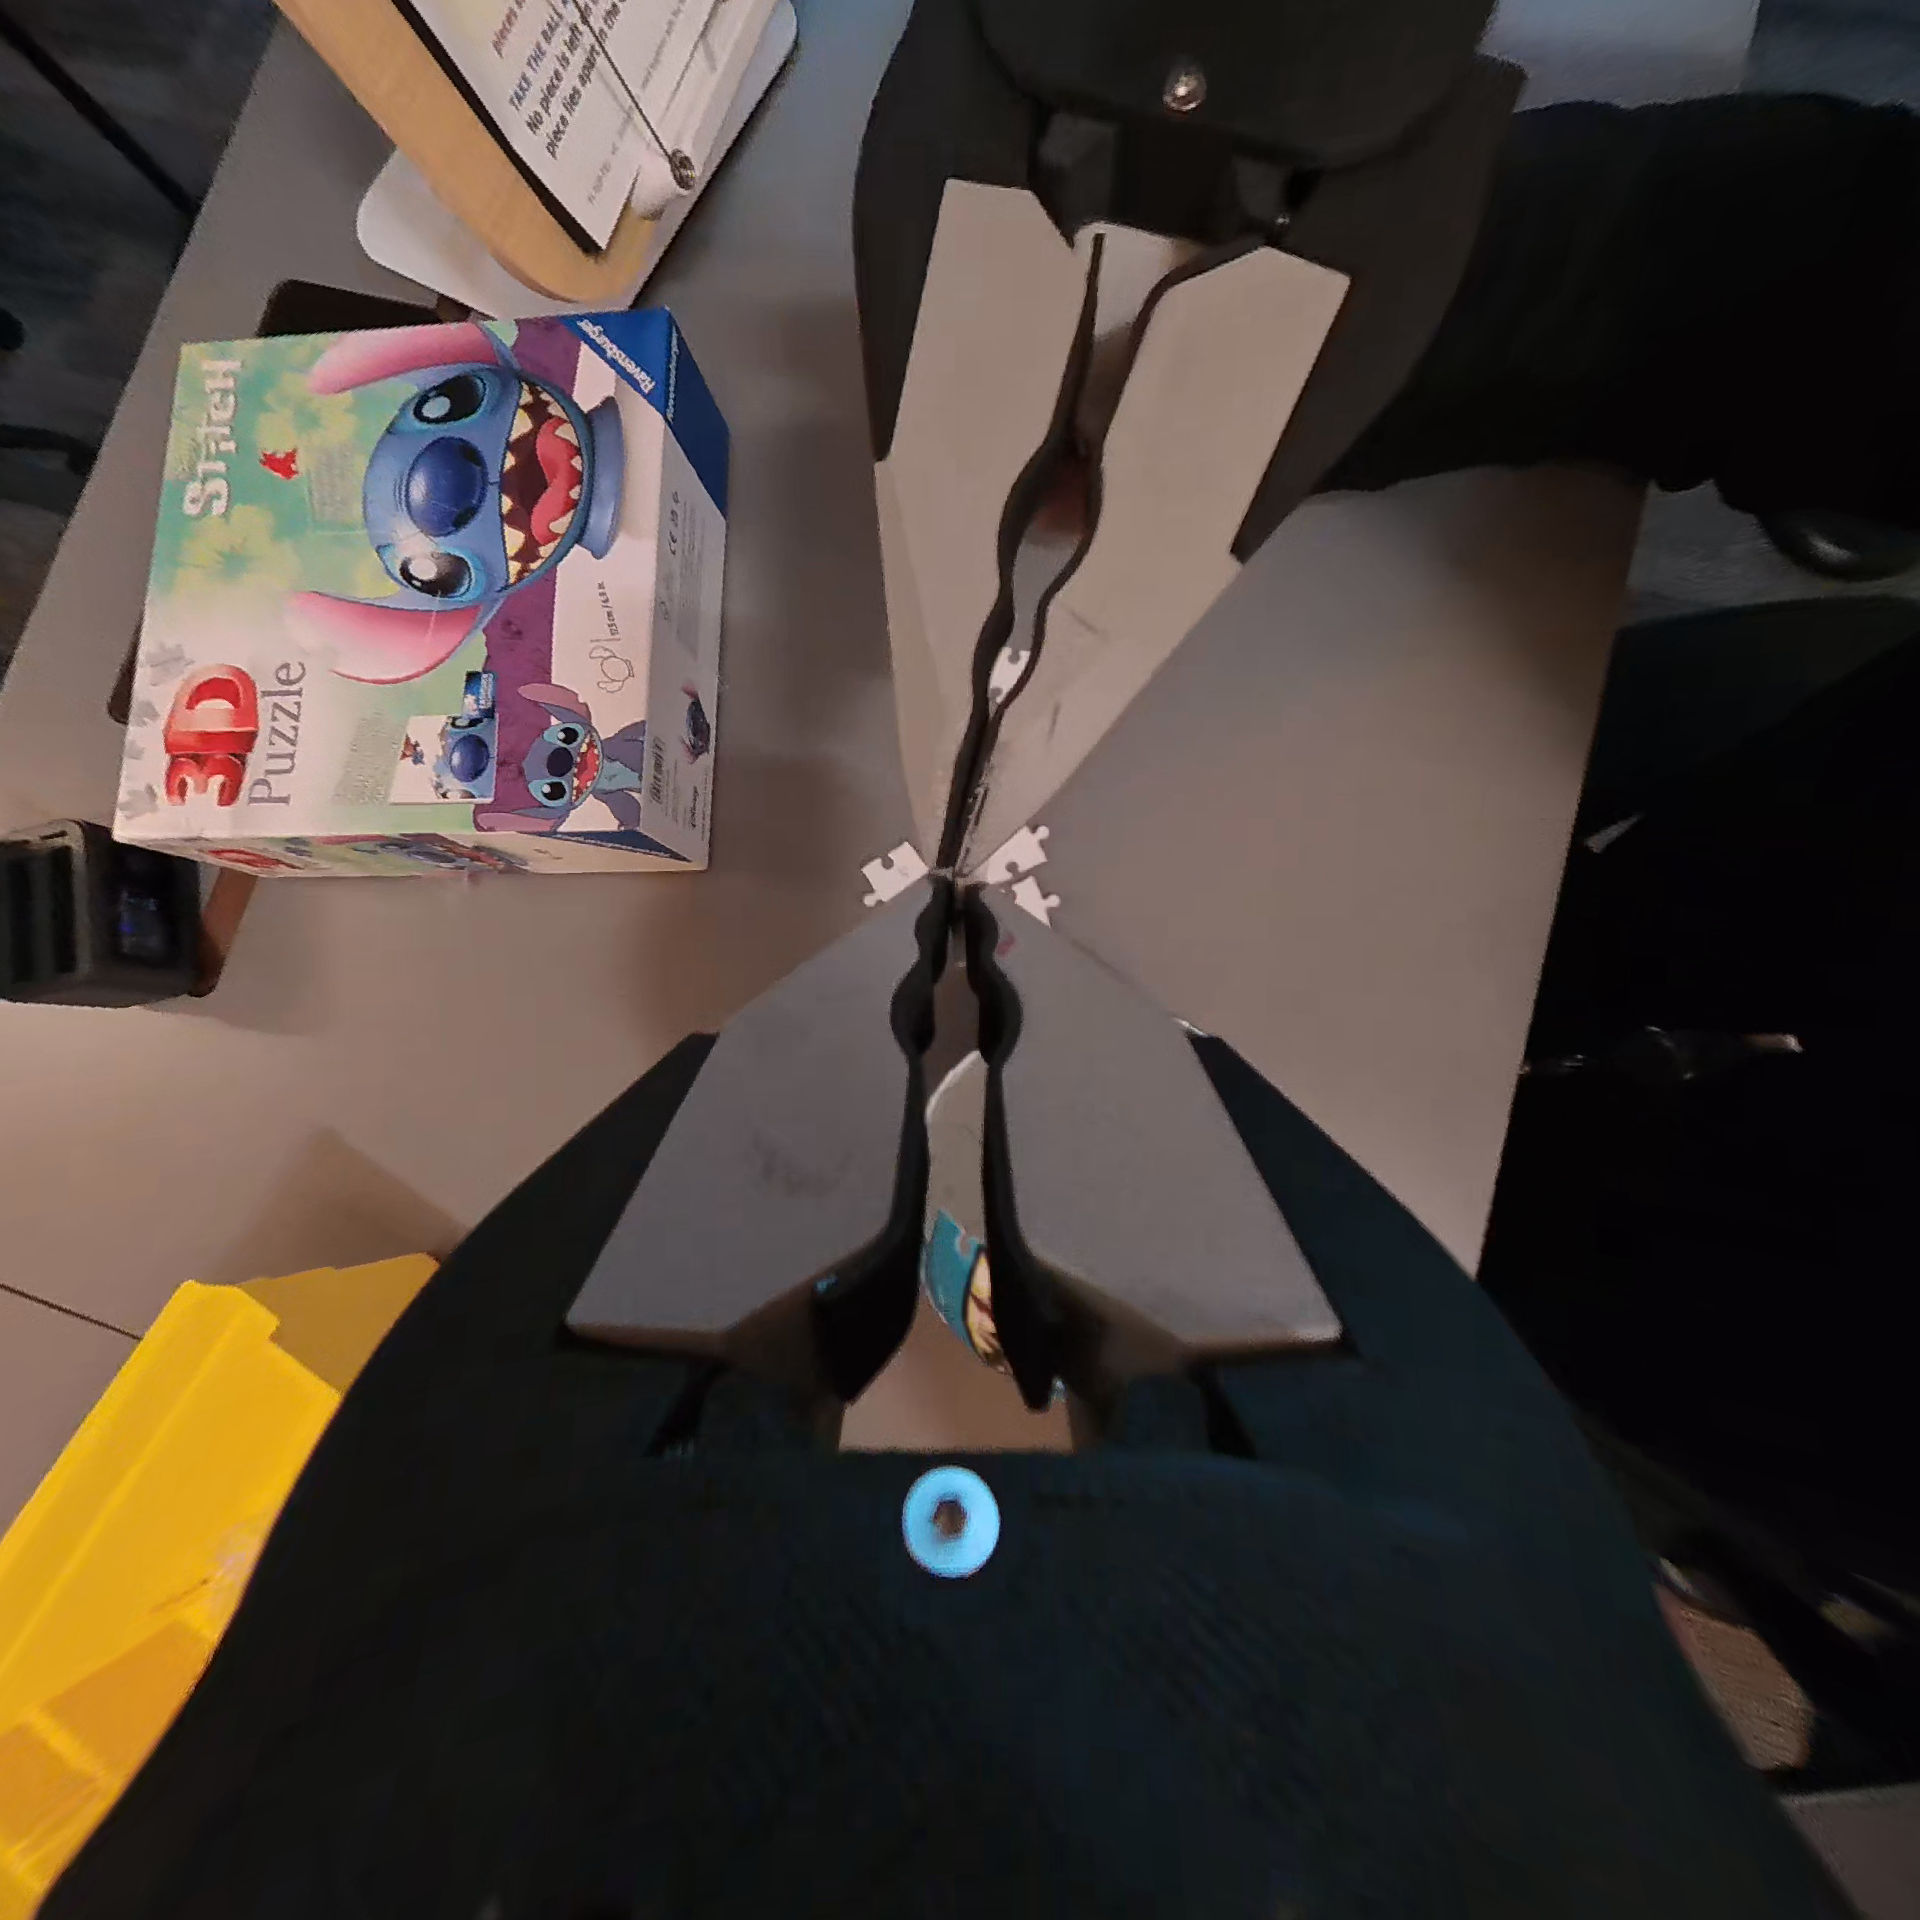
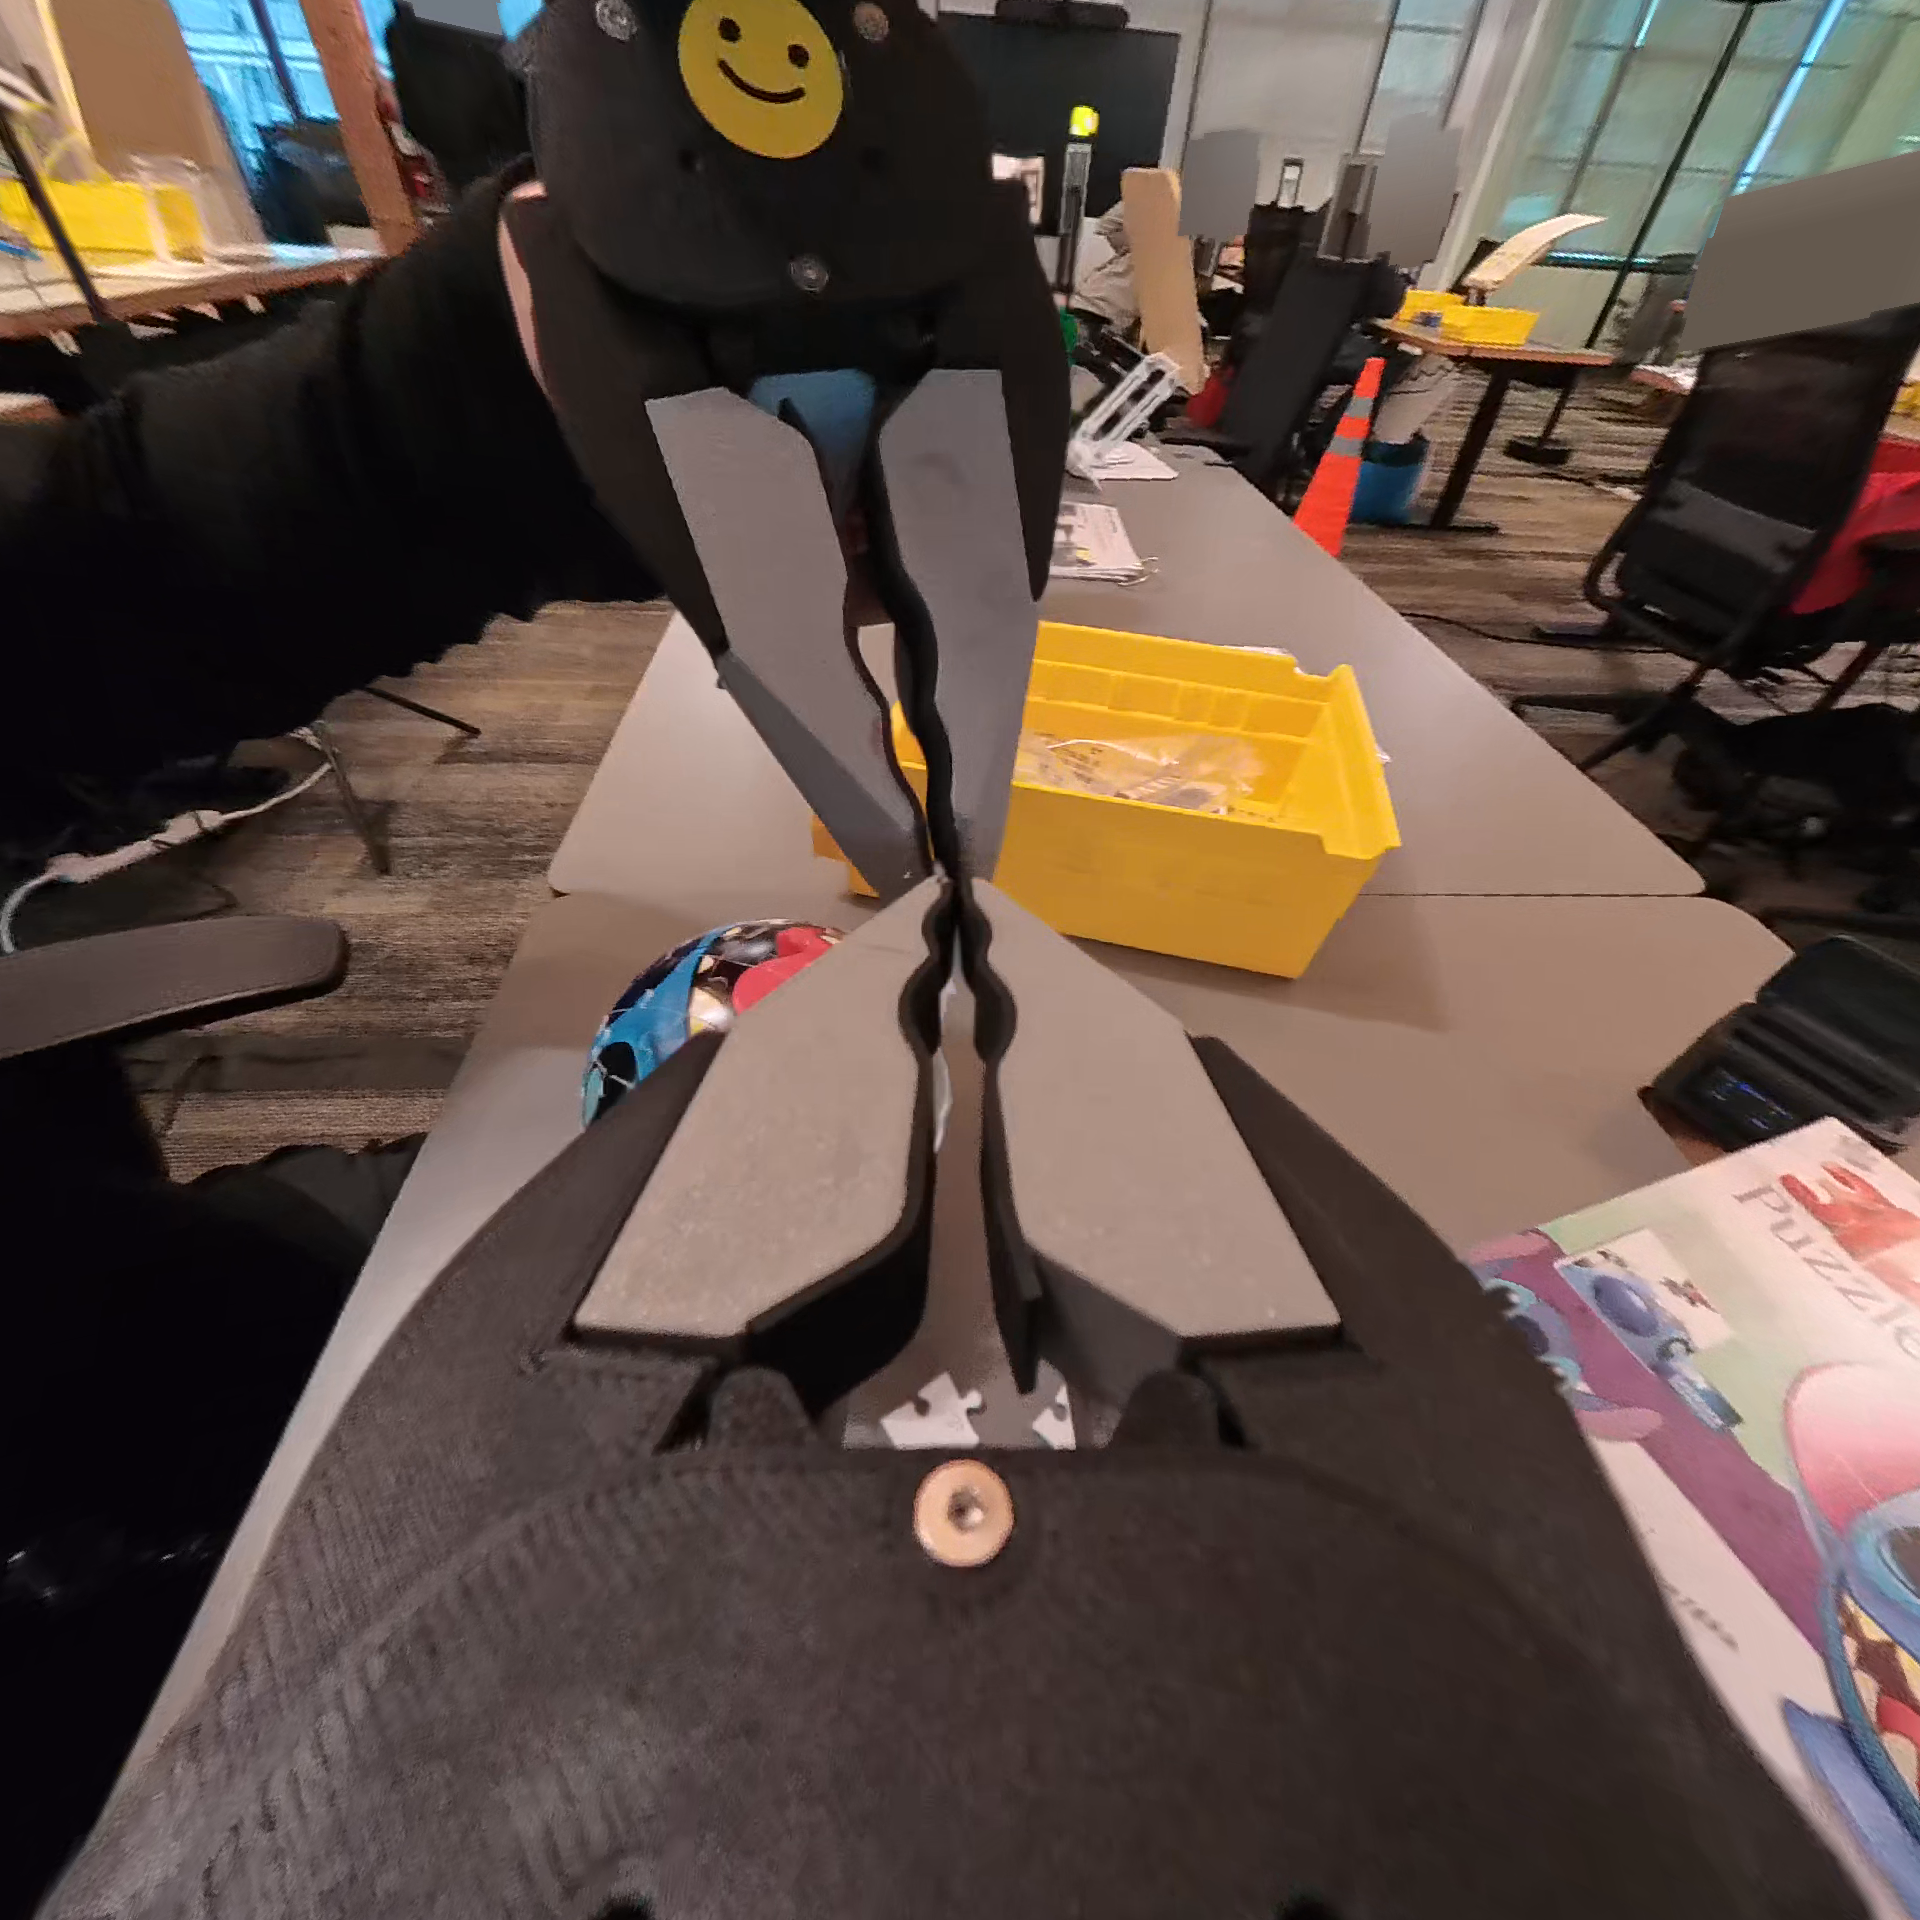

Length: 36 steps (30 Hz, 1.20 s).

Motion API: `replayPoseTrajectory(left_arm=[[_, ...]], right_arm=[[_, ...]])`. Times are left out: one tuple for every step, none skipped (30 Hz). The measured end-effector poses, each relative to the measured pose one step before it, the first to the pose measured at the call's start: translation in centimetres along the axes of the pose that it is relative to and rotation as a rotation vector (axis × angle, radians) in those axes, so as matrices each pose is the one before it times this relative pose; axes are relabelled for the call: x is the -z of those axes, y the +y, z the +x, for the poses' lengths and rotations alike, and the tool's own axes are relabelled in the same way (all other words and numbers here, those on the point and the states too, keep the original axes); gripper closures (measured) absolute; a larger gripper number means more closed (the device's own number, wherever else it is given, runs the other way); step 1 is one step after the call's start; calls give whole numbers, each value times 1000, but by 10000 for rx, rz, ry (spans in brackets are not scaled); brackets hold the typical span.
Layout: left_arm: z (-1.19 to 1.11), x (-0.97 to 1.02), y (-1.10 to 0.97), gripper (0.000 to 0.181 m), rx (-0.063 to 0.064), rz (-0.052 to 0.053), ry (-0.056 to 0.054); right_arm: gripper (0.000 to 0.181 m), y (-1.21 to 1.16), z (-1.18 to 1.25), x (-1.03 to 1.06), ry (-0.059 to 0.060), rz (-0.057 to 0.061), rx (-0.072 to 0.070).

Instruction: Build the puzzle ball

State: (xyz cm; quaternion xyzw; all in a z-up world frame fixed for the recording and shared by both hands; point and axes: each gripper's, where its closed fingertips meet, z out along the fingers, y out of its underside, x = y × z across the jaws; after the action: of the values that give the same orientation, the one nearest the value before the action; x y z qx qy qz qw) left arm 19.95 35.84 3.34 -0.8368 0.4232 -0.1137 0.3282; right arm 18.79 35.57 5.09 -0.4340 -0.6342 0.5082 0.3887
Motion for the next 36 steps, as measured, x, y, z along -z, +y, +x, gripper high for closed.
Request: replayPoseTrajectory(left_arm=[[-1,38,-135,181,-130,72,-76],[88,37,-147,181,-63,95,-22],[108,75,-135,181,-53,97,1],[117,87,-98,181,-48,82,12],[110,87,-66,181,-32,58,10],[34,84,-29,181,3,24,-40],[15,69,-11,181,-16,12,-54],[75,38,57,181,-70,-3,-31],[58,63,36,181,-81,36,-59],[65,76,85,181,-49,21,-22],[145,104,56,181,57,44,38],[24,126,-86,181,133,138,-32],[4,165,-157,181,130,205,-41],[-17,207,-180,181,120,243,-43],[-81,255,-219,180,123,298,-87],[-108,291,-242,180,142,341,-100],[-96,306,-152,179,142,314,-88],[-43,269,-40,175,139,266,-74],[44,199,10,171,128,264,-38],[138,133,51,167,110,251,-7],[220,67,99,166,96,202,40],[268,38,96,167,62,166,80],[282,89,-94,169,61,252,84],[374,154,-266,170,52,343,155],[212,194,-297,169,97,349,76],[104,213,-268,170,102,297,52],[-45,202,-189,171,125,222,-4],[-75,176,-115,172,136,157,-18],[57,157,-111,171,151,158,80],[122,91,-95,170,152,153,123],[-13,63,-65,167,131,123,33],[-156,25,5,164,64,70,-62],[-129,14,47,161,12,34,-61],[62,14,4,161,-9,64,50],[215,5,-36,163,34,85,137],[226,-20,-70,167,63,97,135]], right_arm=[[181,-80,-50,107,-80,50,-44],[181,-107,-20,132,-82,59,-75],[181,-115,-5,118,-77,71,-123],[181,-108,36,92,-52,67,-126],[173,-48,-88,54,-122,29,-75],[167,47,-255,-6,-206,-30,-45],[174,71,-279,-57,-195,-31,-6],[178,-22,-131,-44,-67,36,30],[181,-65,-1,-65,30,51,29],[181,-23,-125,-89,-43,7,11],[181,7,-140,-80,-46,-22,3],[181,-61,-126,-45,-5,19,57],[181,-180,-38,16,82,85,104],[181,-217,-27,37,87,98,93],[181,-276,2,43,98,119,55],[181,-363,52,47,119,177,13],[181,-467,42,73,112,248,-26],[181,-579,8,97,66,306,-61],[181,-595,-81,83,-5,304,-85],[181,-519,-138,30,-30,250,-82],[181,-377,-168,-34,-20,175,-47],[181,-255,-184,-93,0,125,-5],[181,-140,-181,-153,14,81,28],[181,-57,-164,-196,32,38,53],[181,-128,-201,-179,4,93,55],[181,-269,-231,-122,-23,182,24],[181,-291,-174,-87,2,175,10],[181,-222,-144,-86,5,128,1],[181,-139,-145,-115,-27,67,-36],[181,-127,-174,-112,-58,66,-61],[181,-161,-147,-91,-50,101,-46],[181,-135,-121,-79,-24,90,5],[181,-37,-68,-74,0,18,38],[181,32,-68,-80,-2,-15,39],[181,-7,-77,-44,-18,15,13],[181,-82,-32,-12,-6,76,-13]])
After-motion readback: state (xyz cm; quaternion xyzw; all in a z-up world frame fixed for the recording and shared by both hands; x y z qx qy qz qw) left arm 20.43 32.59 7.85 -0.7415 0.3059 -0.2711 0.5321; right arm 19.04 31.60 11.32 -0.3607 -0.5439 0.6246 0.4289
